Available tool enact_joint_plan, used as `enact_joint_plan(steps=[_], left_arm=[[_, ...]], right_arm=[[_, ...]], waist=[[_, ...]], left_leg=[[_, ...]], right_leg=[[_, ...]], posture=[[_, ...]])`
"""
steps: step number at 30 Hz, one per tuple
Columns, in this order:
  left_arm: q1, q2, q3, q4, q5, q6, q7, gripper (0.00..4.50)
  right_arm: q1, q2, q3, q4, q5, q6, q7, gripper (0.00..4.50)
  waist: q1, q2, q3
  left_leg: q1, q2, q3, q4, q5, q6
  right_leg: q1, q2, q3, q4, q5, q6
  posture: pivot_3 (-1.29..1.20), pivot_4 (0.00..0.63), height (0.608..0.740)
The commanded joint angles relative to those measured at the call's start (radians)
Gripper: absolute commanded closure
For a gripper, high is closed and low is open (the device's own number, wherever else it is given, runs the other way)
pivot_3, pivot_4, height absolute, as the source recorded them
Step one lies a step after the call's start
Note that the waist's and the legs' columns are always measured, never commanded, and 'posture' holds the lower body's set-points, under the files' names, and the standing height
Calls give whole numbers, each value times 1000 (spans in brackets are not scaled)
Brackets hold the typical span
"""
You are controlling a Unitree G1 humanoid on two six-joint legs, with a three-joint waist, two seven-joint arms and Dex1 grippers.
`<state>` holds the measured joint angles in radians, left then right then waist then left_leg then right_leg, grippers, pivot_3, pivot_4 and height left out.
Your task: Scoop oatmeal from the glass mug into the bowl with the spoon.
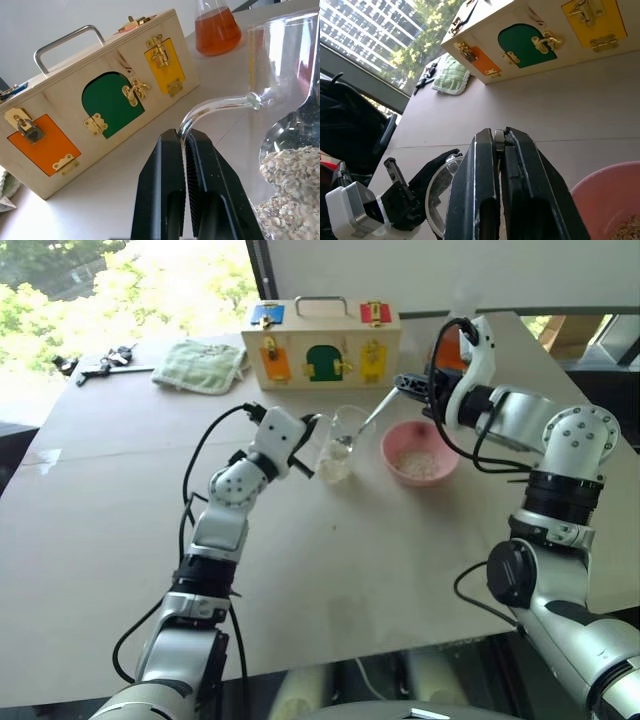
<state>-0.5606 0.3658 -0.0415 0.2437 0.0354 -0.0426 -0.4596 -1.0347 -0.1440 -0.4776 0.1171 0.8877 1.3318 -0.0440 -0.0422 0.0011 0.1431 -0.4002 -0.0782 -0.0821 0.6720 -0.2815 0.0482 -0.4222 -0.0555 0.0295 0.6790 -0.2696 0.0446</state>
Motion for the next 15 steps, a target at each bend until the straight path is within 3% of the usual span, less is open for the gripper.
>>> enact_joint_plan(steps=[1, 15], left_arm=[[-27, -4, 8, -5, 2, -45, 22, 4450], [-46, -11, 7, 89, 18, -114, 51, 4450]], right_arm=[[-47, -14, -48, -15, 40, 17, -24, 4500], [-99, -12, -206, 8, 142, 35, -185, 4500]], waist=[[0, 0, 0], [0, 0, 0]], left_leg=[[0, 0, 0, 0, 0, 0], [0, 0, 2, 0, 0, 0]], right_leg=[[0, 0, 0, 0, 0, 0], [-1, 0, 2, 1, 0, 0]], posture=[[0, 150, 740], [0, 150, 740]])
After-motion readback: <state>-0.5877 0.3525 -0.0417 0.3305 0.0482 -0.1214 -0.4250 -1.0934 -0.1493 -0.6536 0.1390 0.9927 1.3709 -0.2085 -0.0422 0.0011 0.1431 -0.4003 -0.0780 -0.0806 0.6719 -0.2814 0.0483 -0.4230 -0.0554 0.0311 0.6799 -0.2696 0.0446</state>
